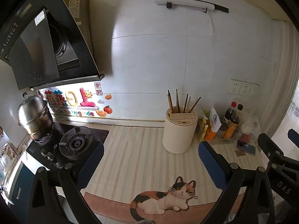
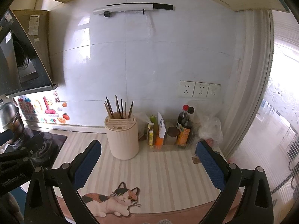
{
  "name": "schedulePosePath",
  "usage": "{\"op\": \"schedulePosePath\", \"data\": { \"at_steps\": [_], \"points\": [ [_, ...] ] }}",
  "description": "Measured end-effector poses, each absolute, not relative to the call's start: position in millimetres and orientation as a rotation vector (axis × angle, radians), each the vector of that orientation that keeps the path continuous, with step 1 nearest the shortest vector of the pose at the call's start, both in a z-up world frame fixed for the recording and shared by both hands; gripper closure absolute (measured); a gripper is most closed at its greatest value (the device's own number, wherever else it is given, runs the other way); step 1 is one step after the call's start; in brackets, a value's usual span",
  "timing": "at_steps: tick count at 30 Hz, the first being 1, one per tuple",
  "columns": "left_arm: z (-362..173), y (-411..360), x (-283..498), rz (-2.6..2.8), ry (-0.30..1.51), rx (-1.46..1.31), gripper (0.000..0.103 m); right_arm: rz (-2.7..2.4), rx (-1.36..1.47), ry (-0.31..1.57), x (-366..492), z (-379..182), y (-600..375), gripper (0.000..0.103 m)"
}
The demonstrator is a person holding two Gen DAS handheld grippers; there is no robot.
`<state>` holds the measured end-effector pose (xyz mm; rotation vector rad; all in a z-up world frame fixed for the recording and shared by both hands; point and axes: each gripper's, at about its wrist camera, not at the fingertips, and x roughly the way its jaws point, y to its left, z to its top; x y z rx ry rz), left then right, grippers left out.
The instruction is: Organize utensils
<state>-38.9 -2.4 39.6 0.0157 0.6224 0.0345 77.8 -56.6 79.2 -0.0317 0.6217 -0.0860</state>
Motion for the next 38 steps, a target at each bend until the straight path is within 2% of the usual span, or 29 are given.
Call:
{"op": "schedulePosePath", "data": {
  "at_steps": [38],
  "points": [
    [36.6, -0.9, -37.9, 0.024, 0.626, 0.014, 0.000, -0.085, -0.030, 0.620, 81.9, 78.1, -54.3, 0.000]
  ]
}}
